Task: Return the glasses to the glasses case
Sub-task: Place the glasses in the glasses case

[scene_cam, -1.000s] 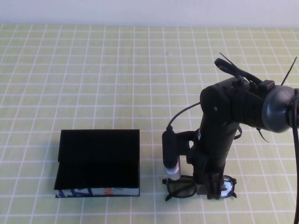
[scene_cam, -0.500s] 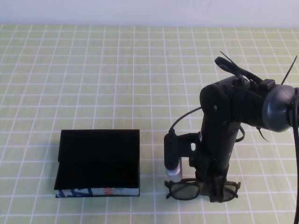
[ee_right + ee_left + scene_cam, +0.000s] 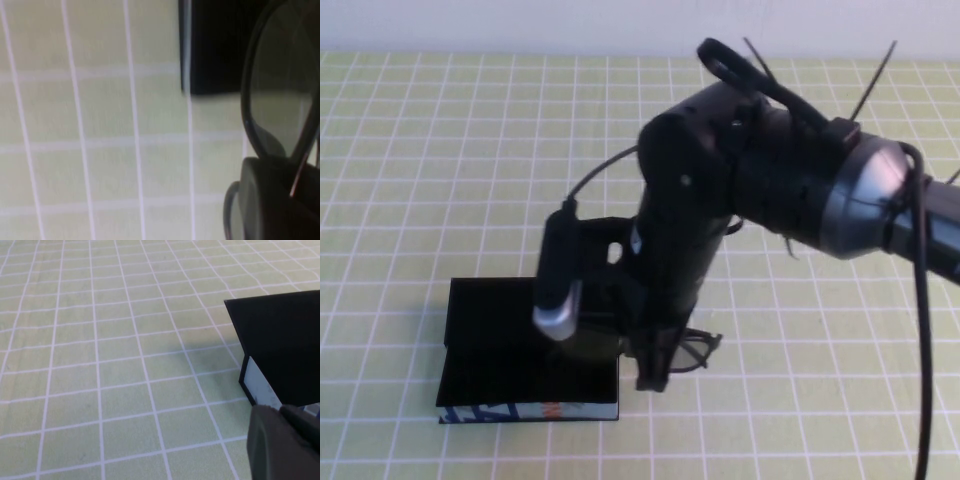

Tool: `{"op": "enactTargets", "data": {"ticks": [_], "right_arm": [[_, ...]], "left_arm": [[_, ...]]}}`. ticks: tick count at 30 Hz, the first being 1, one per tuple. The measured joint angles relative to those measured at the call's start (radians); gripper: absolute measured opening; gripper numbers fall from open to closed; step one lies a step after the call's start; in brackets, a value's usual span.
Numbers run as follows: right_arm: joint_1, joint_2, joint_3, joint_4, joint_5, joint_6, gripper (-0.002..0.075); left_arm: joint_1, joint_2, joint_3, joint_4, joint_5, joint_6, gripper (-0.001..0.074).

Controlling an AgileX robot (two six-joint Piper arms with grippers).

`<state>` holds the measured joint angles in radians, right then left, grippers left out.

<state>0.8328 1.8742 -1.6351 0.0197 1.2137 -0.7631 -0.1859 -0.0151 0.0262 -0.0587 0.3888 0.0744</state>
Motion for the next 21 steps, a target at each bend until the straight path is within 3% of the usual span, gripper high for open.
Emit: {"op": "enactTargets", "data": {"ticks": [9,21], "right_arm": [[0.125,0.186,-0.241,-0.001,0.009,0.058,0.0033],[0.148,0.266,-0.335,-0.053,0.012,0.064,0.0033]], "left_arm": [[0.000,0.000,0.000,0.000,0.000,0.000,-0.0004],[0.000,0.000,0.000,0.000,0.000,0.000,-0.0004]]}}
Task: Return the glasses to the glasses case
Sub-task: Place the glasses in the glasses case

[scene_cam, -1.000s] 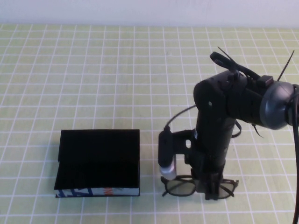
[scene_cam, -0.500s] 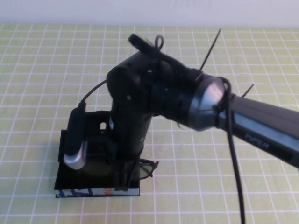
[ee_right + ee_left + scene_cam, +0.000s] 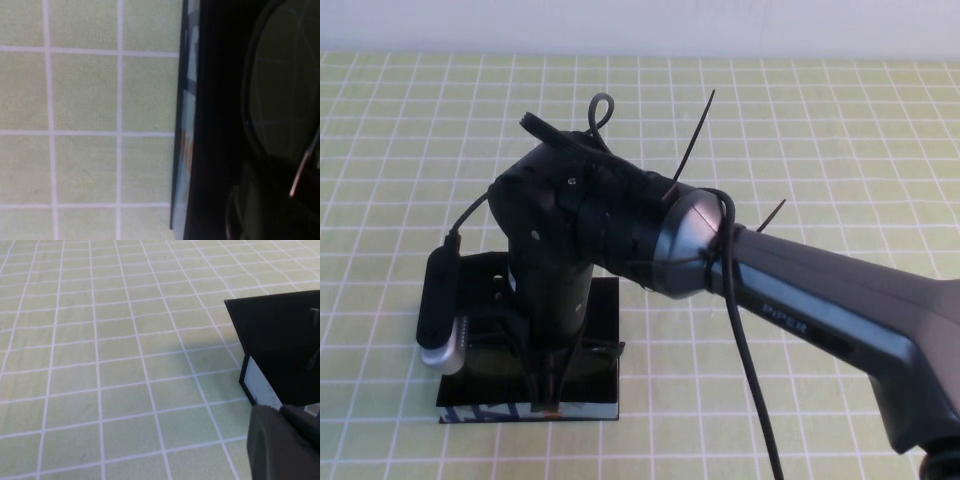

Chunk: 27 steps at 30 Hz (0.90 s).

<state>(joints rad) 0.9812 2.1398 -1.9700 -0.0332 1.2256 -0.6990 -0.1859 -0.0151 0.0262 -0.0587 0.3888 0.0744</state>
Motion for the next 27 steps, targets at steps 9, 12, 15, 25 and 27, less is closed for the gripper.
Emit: {"op": "enactTargets", "data": {"ticks": [9,12,15,25,27], "right_arm": [[0.006,0.032,-0.002,-0.004,0.000,0.011,0.0032],[0.008,0.038,-0.002,-0.004,0.000,0.018,0.0031],[0.008,0.038,-0.003,-0.011,0.000,0.022,0.0031],[0.021,0.038,-0.003,-0.029,0.000,0.048,0.0031],[0.024,0.038,-0.003,-0.031,0.000,0.050,0.0031]], "left_arm": [[0.000,0.000,0.000,0.000,0.000,0.000,-0.0004],[0.000,0.000,0.000,0.000,0.000,0.000,-0.0004],[0.000,0.000,0.000,0.000,0.000,0.000,-0.0004],[0.000,0.000,0.000,0.000,0.000,0.000,-0.0004],[0.000,0.000,0.000,0.000,0.000,0.000,-0.0004]]}}
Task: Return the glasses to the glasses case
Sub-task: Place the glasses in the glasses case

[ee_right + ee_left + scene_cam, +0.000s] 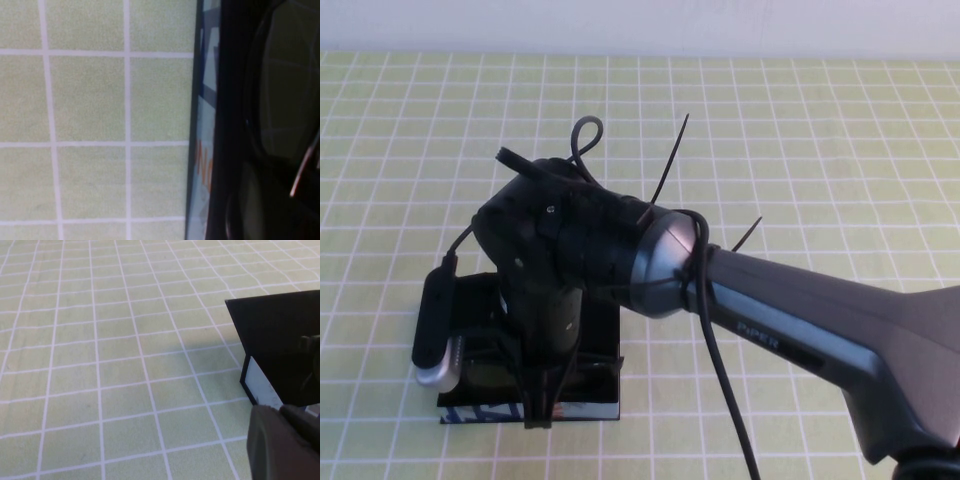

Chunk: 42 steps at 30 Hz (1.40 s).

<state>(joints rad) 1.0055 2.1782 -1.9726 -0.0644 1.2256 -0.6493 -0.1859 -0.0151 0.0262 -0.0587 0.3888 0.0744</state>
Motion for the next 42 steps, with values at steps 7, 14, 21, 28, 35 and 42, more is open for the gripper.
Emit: {"op": "enactTargets", "data": {"ticks": [7,14,21,28,35,42], "right_arm": [[0.002,0.000,-0.013,-0.002,0.002,0.005,0.0031],[0.007,0.000,-0.049,-0.002,0.002,0.006,0.0031],[0.012,0.024,-0.054,-0.002,0.002,0.006,0.0030],[0.012,0.039,-0.054,-0.013,0.002,0.006,0.0029],[0.012,0.050,-0.054,-0.013,0.002,0.006,0.0029],[0.012,0.066,-0.054,-0.013,0.002,0.006,0.0029]], "left_arm": [[0.000,0.000,0.000,0.000,0.000,0.000,-0.0004],[0.000,0.000,0.000,0.000,0.000,0.000,-0.0004],[0.000,0.000,0.000,0.000,0.000,0.000,-0.0004],[0.000,0.000,0.000,0.000,0.000,0.000,-0.0004],[0.000,0.000,0.000,0.000,0.000,0.000,-0.0004],[0.000,0.000,0.000,0.000,0.000,0.000,-0.0004]]}}
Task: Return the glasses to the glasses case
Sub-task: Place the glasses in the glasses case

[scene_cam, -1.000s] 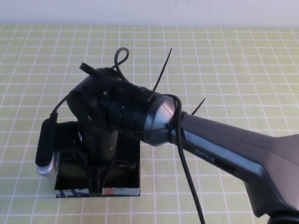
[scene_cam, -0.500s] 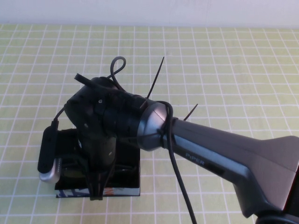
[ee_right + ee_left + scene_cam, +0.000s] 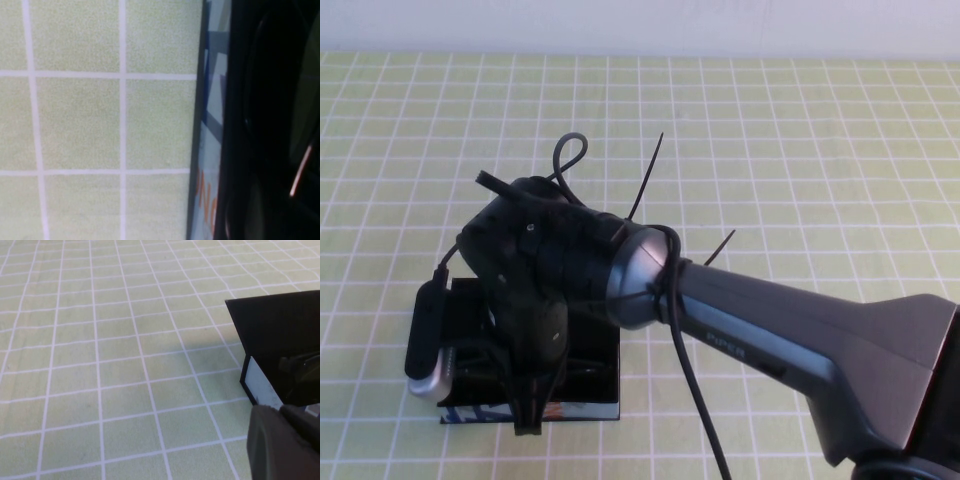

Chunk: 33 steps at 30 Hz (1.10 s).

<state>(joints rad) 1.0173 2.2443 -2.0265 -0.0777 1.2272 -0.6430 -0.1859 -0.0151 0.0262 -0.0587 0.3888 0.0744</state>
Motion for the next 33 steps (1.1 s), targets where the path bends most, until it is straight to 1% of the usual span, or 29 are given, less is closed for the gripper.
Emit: {"op": "enactTargets", "data": {"ticks": [12,14,16,18,21,23,26,33], "right_arm": [[0.000,0.004,0.000,0.002,0.000,0.017,0.0028],[0.000,0.004,0.000,0.002,0.000,0.019,0.0039],[0.000,0.005,0.000,0.002,0.000,0.021,0.0068],[0.000,0.006,0.000,0.002,0.000,0.023,0.0122],[0.000,0.006,0.000,-0.003,0.000,0.023,0.0226],[0.000,0.004,0.000,-0.008,0.000,0.023,0.0267],[0.000,-0.010,0.000,-0.026,0.000,0.027,0.0286],[0.000,-0.072,-0.002,-0.064,0.000,0.069,0.0290]], "left_arm": [[0.000,0.000,0.000,0.000,0.000,0.000,-0.0004],[0.000,0.000,0.000,0.000,0.000,0.000,-0.0004],[0.000,0.000,0.000,0.000,0.000,0.000,-0.0004],[0.000,0.000,0.000,0.000,0.000,0.000,-0.0004],[0.000,0.000,0.000,0.000,0.000,0.000,-0.0004],[0.000,0.000,0.000,0.000,0.000,0.000,-0.0004],[0.000,0.000,0.000,0.000,0.000,0.000,-0.0004],[0.000,0.000,0.000,0.000,0.000,0.000,-0.0004]]}}
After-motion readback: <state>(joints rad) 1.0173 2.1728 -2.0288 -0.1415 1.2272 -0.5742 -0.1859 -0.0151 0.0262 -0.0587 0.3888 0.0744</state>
